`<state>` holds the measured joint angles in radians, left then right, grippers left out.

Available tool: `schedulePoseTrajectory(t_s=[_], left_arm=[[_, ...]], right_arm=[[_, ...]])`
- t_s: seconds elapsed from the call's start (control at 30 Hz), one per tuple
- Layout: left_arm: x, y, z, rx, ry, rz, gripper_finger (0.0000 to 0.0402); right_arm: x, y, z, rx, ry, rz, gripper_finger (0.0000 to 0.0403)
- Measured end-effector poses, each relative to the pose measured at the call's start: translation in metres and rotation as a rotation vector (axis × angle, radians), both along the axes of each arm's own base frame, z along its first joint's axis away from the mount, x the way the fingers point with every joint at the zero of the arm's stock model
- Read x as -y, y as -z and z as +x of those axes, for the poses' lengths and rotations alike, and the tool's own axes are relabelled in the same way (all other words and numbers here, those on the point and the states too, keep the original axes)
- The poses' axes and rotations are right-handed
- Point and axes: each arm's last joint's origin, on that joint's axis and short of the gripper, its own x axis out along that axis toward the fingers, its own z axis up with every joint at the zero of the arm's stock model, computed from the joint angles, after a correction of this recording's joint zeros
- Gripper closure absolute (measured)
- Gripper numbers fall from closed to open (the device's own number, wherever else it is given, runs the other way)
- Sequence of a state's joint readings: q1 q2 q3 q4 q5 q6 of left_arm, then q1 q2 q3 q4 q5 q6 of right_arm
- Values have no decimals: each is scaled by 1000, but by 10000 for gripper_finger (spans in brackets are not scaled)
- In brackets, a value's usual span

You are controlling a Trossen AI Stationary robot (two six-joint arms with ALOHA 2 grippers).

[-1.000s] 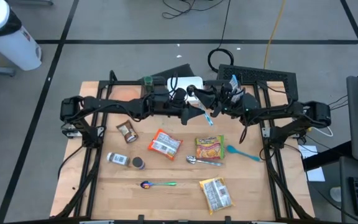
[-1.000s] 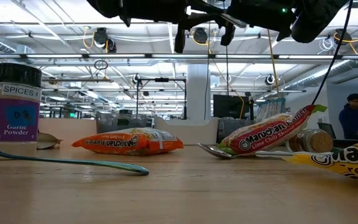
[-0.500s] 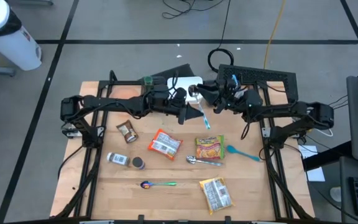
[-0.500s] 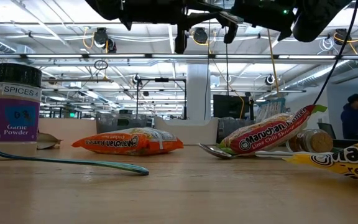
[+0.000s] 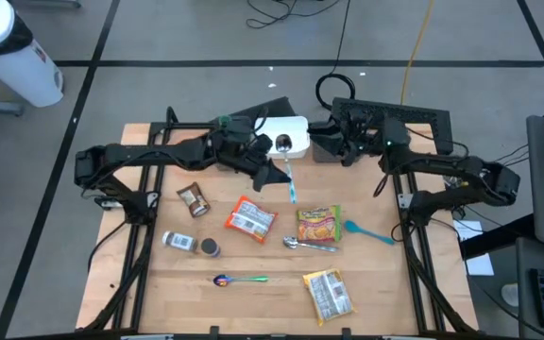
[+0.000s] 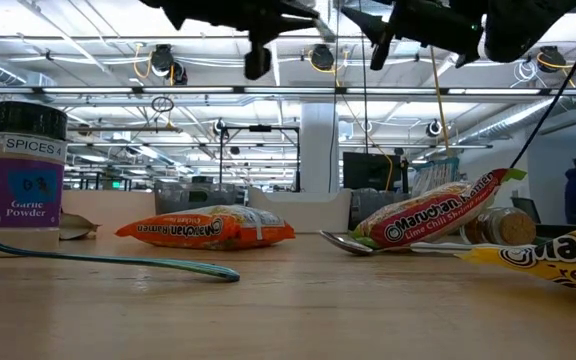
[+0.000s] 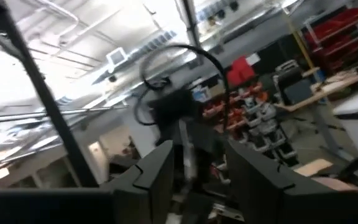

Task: Pick & Place Food Item
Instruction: Put the bottom blue spoon into the white bin

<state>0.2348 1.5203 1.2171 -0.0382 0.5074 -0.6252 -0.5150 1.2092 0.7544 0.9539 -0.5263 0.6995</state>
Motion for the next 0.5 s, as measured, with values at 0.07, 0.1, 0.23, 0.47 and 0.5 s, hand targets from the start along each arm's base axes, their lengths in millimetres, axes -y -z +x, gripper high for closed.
schedulePoseTrajectory(t_s=[0.07,0.1,0.23,0.47,0.5], left_arm=[[1,0,-6,-40,19,-14,385],[1,2,-7,-64,29,-17,385],[3,8,-11,-138,67,-40,385],[5,-10,-17,-269,79,55,385],[5,-15,-19,-280,78,74,385]], right_arm=[[4,-5,-1,-55,-61,3,267],[5,-7,-1,-88,-105,0,268],[8,-20,6,-210,-259,-25,266],[12,-33,16,-276,-281,-96,270],[13,-34,17,-275,-280,-104,270]])
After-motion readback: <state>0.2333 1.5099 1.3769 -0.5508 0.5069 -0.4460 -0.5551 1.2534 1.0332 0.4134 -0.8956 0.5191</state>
